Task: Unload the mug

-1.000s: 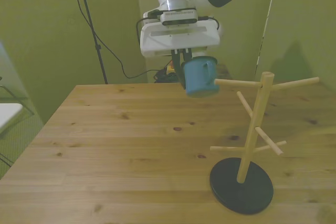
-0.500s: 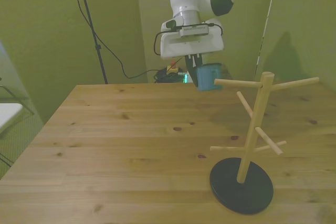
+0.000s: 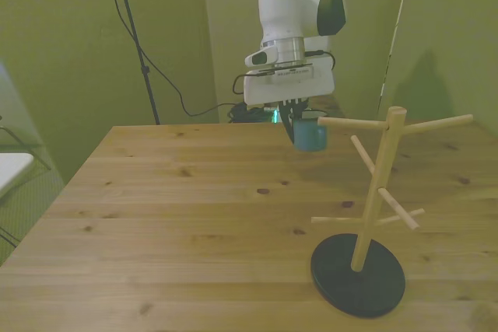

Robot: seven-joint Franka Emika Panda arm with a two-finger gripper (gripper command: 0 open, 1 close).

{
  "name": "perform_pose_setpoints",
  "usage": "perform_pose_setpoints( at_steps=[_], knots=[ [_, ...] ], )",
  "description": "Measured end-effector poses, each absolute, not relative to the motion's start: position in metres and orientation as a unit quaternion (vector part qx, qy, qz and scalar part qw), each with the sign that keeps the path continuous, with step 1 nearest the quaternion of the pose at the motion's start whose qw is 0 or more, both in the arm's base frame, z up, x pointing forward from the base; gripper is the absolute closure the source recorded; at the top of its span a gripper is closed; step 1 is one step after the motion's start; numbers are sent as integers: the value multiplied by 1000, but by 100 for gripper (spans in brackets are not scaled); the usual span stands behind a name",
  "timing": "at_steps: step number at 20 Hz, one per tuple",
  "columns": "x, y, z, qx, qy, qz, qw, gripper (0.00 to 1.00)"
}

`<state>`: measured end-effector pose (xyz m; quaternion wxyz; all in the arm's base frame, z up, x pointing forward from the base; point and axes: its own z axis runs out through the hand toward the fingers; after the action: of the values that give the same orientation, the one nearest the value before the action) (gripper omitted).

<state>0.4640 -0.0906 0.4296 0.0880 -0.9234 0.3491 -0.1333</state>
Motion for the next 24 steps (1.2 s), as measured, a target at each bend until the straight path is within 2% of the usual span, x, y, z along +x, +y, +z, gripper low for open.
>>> perform_pose_setpoints(
  at_steps=[7, 24],
  knots=[
    [491, -97, 411, -917, 386, -89, 50, 100],
    [527, -93, 384, -911, 405, -79, -4, 100]
  ],
)
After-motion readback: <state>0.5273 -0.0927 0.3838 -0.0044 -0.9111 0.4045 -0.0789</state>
